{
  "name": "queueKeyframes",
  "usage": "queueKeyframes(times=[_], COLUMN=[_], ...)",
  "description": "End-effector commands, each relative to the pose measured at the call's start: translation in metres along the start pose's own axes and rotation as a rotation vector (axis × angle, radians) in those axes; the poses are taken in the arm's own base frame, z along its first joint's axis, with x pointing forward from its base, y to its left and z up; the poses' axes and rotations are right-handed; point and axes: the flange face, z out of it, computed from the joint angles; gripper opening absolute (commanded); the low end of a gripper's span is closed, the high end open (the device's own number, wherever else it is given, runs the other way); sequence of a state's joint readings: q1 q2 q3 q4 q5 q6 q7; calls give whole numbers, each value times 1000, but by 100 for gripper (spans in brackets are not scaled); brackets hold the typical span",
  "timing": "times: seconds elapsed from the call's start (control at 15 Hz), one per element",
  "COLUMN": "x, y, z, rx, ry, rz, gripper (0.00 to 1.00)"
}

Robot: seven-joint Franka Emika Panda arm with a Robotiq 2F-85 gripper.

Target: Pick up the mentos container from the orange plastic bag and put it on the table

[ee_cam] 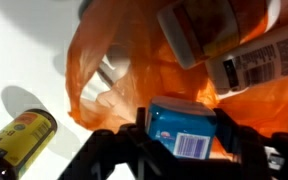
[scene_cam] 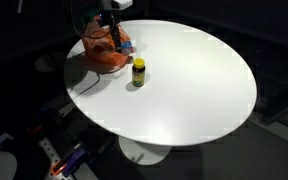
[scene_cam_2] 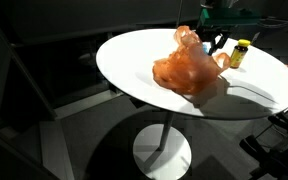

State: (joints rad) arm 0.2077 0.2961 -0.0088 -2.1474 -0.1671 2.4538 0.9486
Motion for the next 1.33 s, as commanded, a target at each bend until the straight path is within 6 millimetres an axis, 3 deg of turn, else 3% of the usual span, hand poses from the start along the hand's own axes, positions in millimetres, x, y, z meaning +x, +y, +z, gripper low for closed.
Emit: queueKeyframes(times=[0.0, 0.2, 0.4, 0.8, 1.27], x=[4, 18, 42, 85, 103], y=[9, 20, 44, 105, 151], z=[-42, -61, -67, -53, -41], rx=[11, 10, -19, -79, -124], ry=[24, 51, 85, 111, 109], rz=[-16, 14, 56, 143, 229], gripper=[42, 42, 42, 42, 42])
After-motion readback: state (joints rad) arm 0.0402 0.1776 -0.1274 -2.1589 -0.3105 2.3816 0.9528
